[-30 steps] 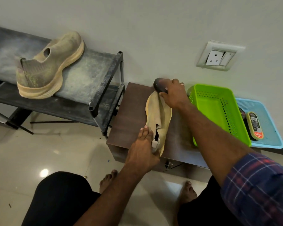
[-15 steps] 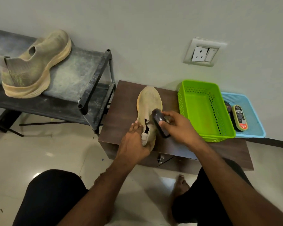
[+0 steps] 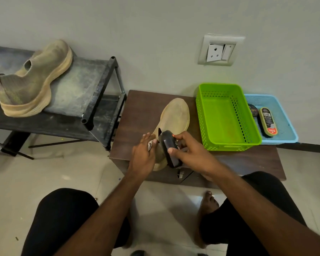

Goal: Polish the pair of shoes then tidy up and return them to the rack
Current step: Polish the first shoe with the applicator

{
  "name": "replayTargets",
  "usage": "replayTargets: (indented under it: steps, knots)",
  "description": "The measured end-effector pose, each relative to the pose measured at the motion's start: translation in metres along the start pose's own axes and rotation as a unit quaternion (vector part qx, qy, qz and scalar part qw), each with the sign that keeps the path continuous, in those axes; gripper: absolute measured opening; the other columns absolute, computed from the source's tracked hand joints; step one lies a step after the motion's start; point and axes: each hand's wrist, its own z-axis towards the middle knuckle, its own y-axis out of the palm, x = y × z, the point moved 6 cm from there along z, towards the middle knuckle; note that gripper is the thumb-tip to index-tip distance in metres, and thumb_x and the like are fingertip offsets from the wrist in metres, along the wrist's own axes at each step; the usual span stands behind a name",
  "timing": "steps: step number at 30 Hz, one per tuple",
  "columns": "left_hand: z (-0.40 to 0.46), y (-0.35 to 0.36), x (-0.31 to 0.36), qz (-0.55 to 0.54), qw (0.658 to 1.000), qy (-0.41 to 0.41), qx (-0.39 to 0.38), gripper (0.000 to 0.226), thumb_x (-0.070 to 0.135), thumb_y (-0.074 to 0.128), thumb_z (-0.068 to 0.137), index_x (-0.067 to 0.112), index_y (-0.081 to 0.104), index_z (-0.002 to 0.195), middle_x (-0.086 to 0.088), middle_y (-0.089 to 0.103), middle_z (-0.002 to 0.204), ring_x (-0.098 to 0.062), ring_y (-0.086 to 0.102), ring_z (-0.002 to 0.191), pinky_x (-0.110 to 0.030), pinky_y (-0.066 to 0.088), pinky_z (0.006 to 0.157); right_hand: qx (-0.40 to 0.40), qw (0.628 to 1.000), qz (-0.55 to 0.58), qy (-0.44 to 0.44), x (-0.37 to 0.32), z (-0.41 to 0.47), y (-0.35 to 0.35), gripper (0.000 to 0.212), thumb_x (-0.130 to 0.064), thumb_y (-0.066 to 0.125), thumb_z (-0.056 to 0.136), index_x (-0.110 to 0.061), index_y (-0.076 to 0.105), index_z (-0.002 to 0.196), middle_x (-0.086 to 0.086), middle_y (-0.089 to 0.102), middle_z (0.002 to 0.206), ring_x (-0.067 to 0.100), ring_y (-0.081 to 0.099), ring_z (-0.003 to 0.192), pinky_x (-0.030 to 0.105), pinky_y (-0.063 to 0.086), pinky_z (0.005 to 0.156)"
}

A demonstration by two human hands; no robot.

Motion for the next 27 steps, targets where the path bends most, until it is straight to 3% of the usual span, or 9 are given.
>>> replayTargets:
  steps: [2, 3, 5, 8, 11, 14, 17, 23, 27]
  knots:
    - [-0.001, -0.005, 0.000, -0.044, 0.998, -0.037, 0.029, 0.042, 0.040, 0.038, 0.106, 0.015, 0.069, 0.115, -0.008, 0.072, 0.108, -0.028, 0.063, 0.112, -0.041, 0.049, 0.096, -0.012, 0.994, 0.104, 0.022, 0.003, -0.001, -0.008, 0.032, -0.026, 0.072, 0.090, -0.023, 0.057, 0.118, 0.005, 0.066, 0.109, 0.023, 0.067, 0.098, 0.040, 0.060, 0.079]
    - [0.000, -0.008, 0.000, -0.076, 0.994, -0.065, 0.046, 0.044, 0.044, 0.038, 0.105, 0.015, 0.071, 0.102, -0.005, 0.071, 0.093, -0.026, 0.066, 0.097, -0.042, 0.051, 0.087, 0.020, 0.997, 0.081, 0.002, 0.002, 0.001, -0.013, 0.034, -0.027, 0.073, 0.089, -0.024, 0.057, 0.118, 0.001, 0.066, 0.110, 0.018, 0.066, 0.097, 0.037, 0.059, 0.078]
    - [0.001, -0.012, 0.003, -0.147, 0.979, -0.121, 0.074, 0.044, 0.045, 0.040, 0.104, 0.017, 0.069, 0.087, 0.001, 0.068, 0.083, -0.019, 0.066, 0.087, -0.039, 0.052, 0.081, 0.109, 0.991, -0.034, -0.072, -0.001, 0.006, -0.015, 0.043, -0.032, 0.075, 0.085, -0.027, 0.053, 0.122, -0.004, 0.064, 0.113, 0.013, 0.064, 0.098, 0.036, 0.056, 0.082]
    - [0.005, -0.013, 0.009, -0.306, 0.927, -0.186, 0.116, 0.033, 0.040, 0.046, 0.104, 0.025, 0.066, 0.083, 0.006, 0.071, 0.087, -0.011, 0.068, 0.088, -0.035, 0.054, 0.083, 0.172, 0.966, -0.101, -0.164, -0.013, 0.014, -0.001, 0.052, -0.033, 0.073, 0.086, -0.024, 0.049, 0.132, 0.000, 0.055, 0.122, 0.011, 0.056, 0.107, 0.024, 0.047, 0.089]
    - [0.004, -0.009, 0.016, -0.422, 0.878, -0.205, 0.100, 0.024, 0.032, 0.049, 0.104, 0.019, 0.067, 0.097, -0.003, 0.074, 0.099, -0.015, 0.071, 0.097, -0.040, 0.055, 0.094, 0.212, 0.954, -0.020, -0.210, -0.024, 0.027, -0.004, 0.052, -0.026, 0.071, 0.087, -0.018, 0.053, 0.136, 0.004, 0.054, 0.127, 0.006, 0.052, 0.112, 0.007, 0.036, 0.093]
    - [-0.001, -0.005, 0.031, -0.481, 0.855, -0.191, 0.032, 0.021, 0.026, 0.049, 0.104, 0.017, 0.066, 0.115, -0.006, 0.073, 0.114, -0.021, 0.067, 0.112, -0.043, 0.051, 0.101, 0.241, 0.945, 0.061, -0.213, -0.025, 0.033, -0.017, 0.048, -0.026, 0.067, 0.086, -0.016, 0.059, 0.132, 0.004, 0.057, 0.126, 0.007, 0.056, 0.114, 0.013, 0.040, 0.097]
    - [0.000, -0.007, 0.035, -0.464, 0.868, -0.178, 0.010, 0.017, 0.025, 0.050, 0.104, 0.023, 0.065, 0.112, -0.004, 0.072, 0.115, -0.022, 0.066, 0.114, -0.043, 0.052, 0.098, 0.228, 0.944, 0.093, -0.222, -0.025, 0.036, -0.026, 0.046, -0.030, 0.069, 0.086, -0.017, 0.062, 0.130, 0.002, 0.063, 0.124, 0.011, 0.061, 0.113, 0.030, 0.049, 0.099]
    - [0.004, -0.003, 0.025, -0.331, 0.928, -0.163, 0.045, 0.029, 0.025, 0.045, 0.105, 0.025, 0.070, 0.090, 0.002, 0.074, 0.091, -0.016, 0.068, 0.092, -0.029, 0.051, 0.071, 0.216, 0.946, -0.107, -0.216, -0.015, 0.031, -0.022, 0.063, -0.037, 0.078, 0.081, -0.023, 0.055, 0.138, 0.001, 0.061, 0.125, 0.014, 0.057, 0.112, 0.032, 0.050, 0.095]
    - [0.012, -0.001, 0.022, -0.321, 0.925, -0.201, 0.041, 0.032, 0.023, 0.044, 0.105, 0.024, 0.069, 0.085, 0.000, 0.073, 0.093, -0.016, 0.069, 0.092, -0.033, 0.055, 0.079, 0.232, 0.931, -0.173, -0.220, -0.010, 0.025, -0.019, 0.068, -0.038, 0.080, 0.078, -0.023, 0.053, 0.138, 0.003, 0.059, 0.121, 0.021, 0.053, 0.109, 0.036, 0.048, 0.092]
